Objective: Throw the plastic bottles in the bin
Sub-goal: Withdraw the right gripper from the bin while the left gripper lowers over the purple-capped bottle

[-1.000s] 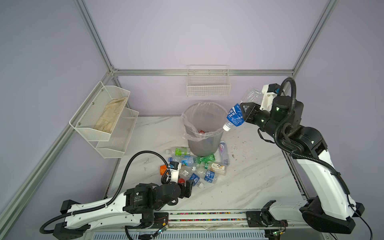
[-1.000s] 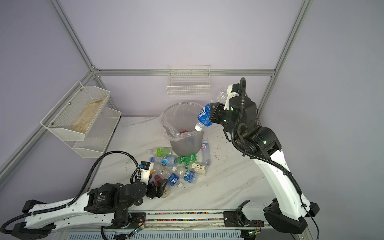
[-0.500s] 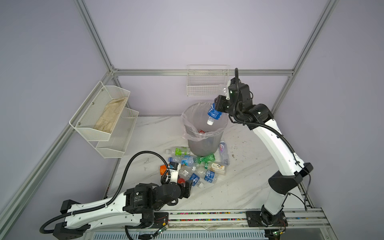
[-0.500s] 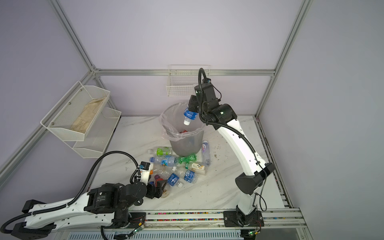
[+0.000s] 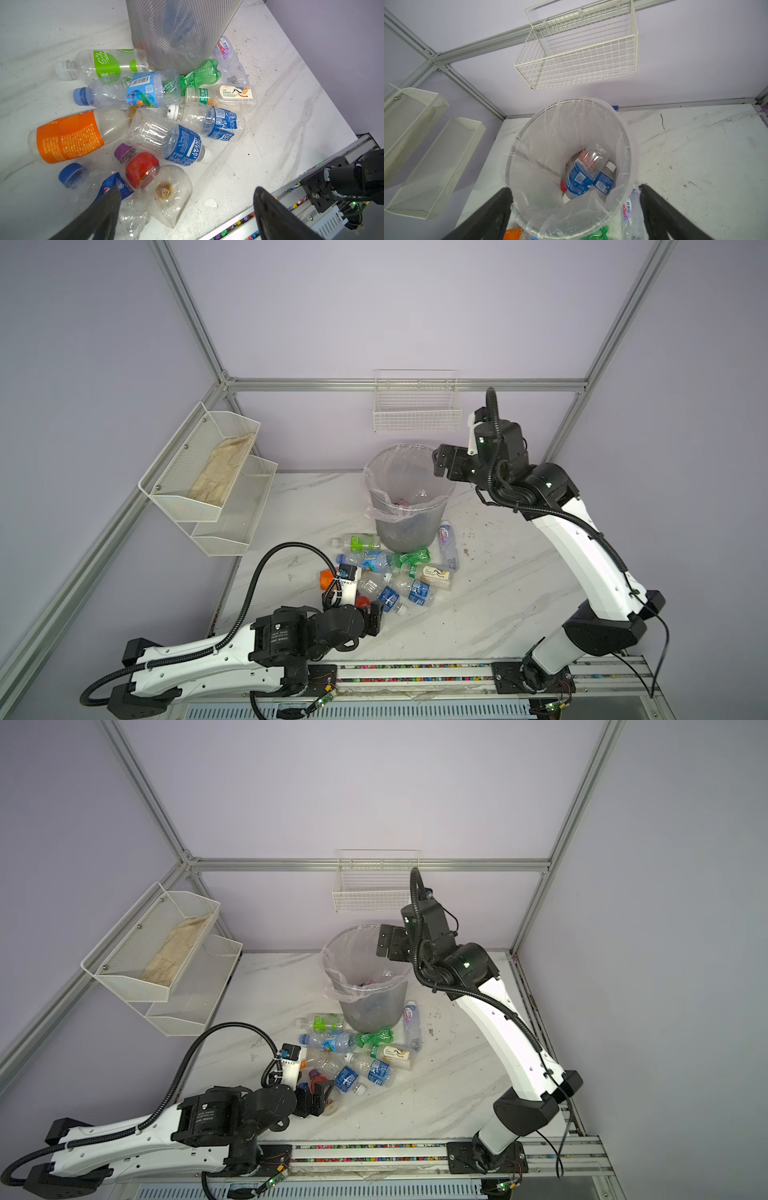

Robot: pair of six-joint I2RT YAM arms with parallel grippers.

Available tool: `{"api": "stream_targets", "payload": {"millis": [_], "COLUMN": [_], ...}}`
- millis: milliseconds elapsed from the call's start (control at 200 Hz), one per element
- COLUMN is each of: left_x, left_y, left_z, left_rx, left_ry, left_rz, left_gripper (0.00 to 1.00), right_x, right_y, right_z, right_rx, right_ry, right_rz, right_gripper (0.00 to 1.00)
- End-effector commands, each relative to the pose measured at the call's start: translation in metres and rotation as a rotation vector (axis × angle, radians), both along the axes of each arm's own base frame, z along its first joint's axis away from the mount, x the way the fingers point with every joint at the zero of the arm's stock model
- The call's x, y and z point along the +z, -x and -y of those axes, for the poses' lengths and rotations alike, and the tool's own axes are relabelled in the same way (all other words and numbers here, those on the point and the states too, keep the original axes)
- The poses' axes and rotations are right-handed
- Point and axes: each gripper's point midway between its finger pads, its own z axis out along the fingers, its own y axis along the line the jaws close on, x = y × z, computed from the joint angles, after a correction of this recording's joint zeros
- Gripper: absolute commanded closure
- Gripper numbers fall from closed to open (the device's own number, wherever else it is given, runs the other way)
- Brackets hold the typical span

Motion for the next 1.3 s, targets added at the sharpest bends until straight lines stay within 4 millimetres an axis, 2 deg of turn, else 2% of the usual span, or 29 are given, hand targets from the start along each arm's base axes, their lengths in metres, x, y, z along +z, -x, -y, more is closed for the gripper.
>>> {"api": "stream_targets", "payload": {"millis": [0,100,135,155,350,465,590,770,900,1300], "left_x": [-0.002,-0.006,-0.008,-0.009,-0.018,-0.034,-0.057,-0.084,-0.096,-0.12], "left_y": [-0.003,-0.004,-0.004,-0.004,-0.005,-0.006,-0.006,-0.008,-0.011,-0.01], "left_z": [-0.003,-0.004,-0.004,-0.005,-0.01,-0.012,-0.007,0.003,0.008,0.008], "left_rx": [0.05,0.07,0.078,0.085,0.137,0.169,0.174,0.16,0.159,0.181], "left_ry": [0.017,0.014,0.012,0.013,0.029,0.028,0.014,-0.033,-0.026,-0.01], "left_rz": [-0.006,-0.014,-0.017,-0.019,-0.056,-0.121,-0.224,-0.326,-0.359,-0.418], "left_gripper": [0.03,0.04,0.05,0.05,0.06,0.07,0.08,0.07,0.07,0.16], "right_x": [-0.012,-0.021,-0.03,-0.026,-0.044,-0.057,-0.076,-0.115,-0.134,-0.165], "right_y": [0.009,0.025,0.025,0.032,0.052,0.057,0.062,0.071,0.078,0.088], "right_z": [0.004,0.01,0.009,0.013,0.025,0.029,0.03,0.033,0.037,0.044], "right_rx": [0.013,0.036,0.042,0.045,0.053,0.052,0.047,0.042,0.032,0.008], "right_ry": [-0.013,-0.03,-0.024,-0.037,-0.045,-0.045,-0.058,-0.068,-0.077,-0.1], "right_rz": [0.0,-0.012,-0.031,-0.02,-0.043,-0.064,-0.096,-0.164,-0.195,-0.244], "right_gripper": [0.03,0.02,0.03,0.03,0.02,0.03,0.03,0.03,0.02,0.03]}}
